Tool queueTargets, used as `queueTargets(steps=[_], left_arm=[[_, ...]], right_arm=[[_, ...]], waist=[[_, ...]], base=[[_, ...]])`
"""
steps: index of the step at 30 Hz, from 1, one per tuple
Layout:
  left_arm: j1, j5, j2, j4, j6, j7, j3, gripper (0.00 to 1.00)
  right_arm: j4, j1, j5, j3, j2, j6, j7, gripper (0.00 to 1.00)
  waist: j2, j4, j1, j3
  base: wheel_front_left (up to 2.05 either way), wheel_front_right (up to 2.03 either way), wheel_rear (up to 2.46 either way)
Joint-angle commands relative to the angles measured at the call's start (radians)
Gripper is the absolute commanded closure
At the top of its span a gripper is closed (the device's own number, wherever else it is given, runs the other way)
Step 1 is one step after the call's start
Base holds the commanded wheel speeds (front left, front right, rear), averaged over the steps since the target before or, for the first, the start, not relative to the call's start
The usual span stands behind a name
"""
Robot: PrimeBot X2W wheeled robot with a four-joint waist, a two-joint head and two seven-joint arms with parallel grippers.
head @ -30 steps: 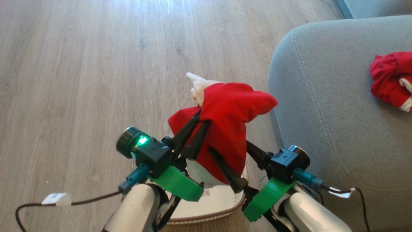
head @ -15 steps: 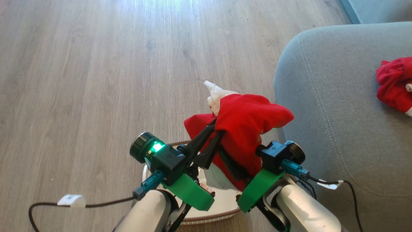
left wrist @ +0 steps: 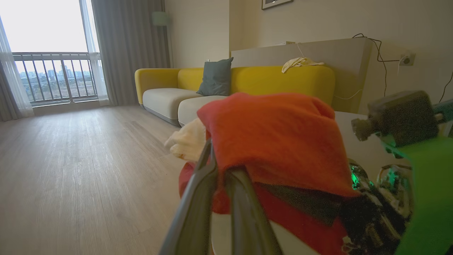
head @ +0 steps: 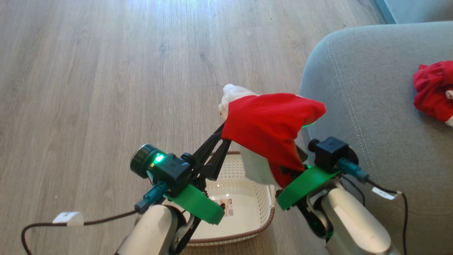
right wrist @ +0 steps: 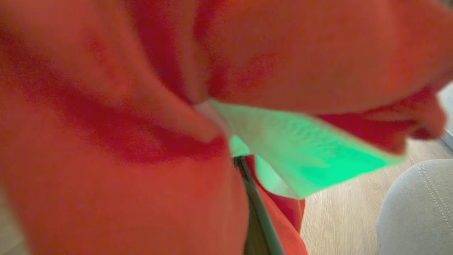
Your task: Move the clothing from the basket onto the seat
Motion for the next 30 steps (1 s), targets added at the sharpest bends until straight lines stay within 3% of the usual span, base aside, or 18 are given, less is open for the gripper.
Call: queueTargets(steps=[1, 7, 15, 16, 18, 19, 30], left_arm=[[-0.033, 0.0, 0.005, -0.033, 0.0, -0.01, 0.043, 1.0], [-0.014, 0.023, 0.005, 0.032, -0.015, -0.01, 0.056, 1.0], [-0.007, 0.045, 0.005, 0.128, -0.036, -0.01, 0.026, 1.0], [-0.008, 0.047, 0.005, 0.136, -0.038, -0.01, 0.021, 0.95], [-0.009, 0.052, 0.005, 0.148, -0.04, -0.01, 0.016, 0.39], [-0.009, 0.057, 0.005, 0.154, -0.041, -0.01, 0.015, 0.0], [-0.007, 0.075, 0.005, 0.192, -0.044, -0.01, 0.031, 0.0]], right_arm=[[-0.037, -0.011, 0.0, 0.003, 0.018, 0.0, -0.007, 1.0], [-0.08, 0.006, 0.013, -0.085, 0.023, 0.0, -0.007, 1.0], [-0.121, 0.019, 0.069, -0.115, 0.025, 0.0, -0.007, 1.0], [-0.124, 0.02, 0.071, -0.116, 0.025, 0.0, -0.007, 1.0], [-0.128, 0.022, 0.074, -0.117, 0.025, 0.0, -0.007, 1.0], [-0.131, 0.022, 0.076, -0.119, 0.025, 0.0, -0.007, 1.0], [-0.159, 0.035, 0.077, -0.153, 0.025, 0.0, -0.007, 1.0]], waist=[[0.0, 0.0, 0.0, 0.0], [0.0, -0.001, 0.0, -0.001], [0.0, -0.005, 0.0, -0.002], [0.0, -0.005, 0.0, -0.001], [0.0, -0.005, 0.0, -0.001], [0.0, -0.005, 0.0, -0.001], [0.0, -0.004, 0.0, -0.005]], base=[[0.0, 0.0, 0.0], [0.0, 0.0, 0.0], [0.0, 0.0, 0.0], [0.0, 0.0, 0.0], [0.0, 0.0, 0.0], [0.0, 0.0, 0.0], [0.0, 0.0, 0.0]])
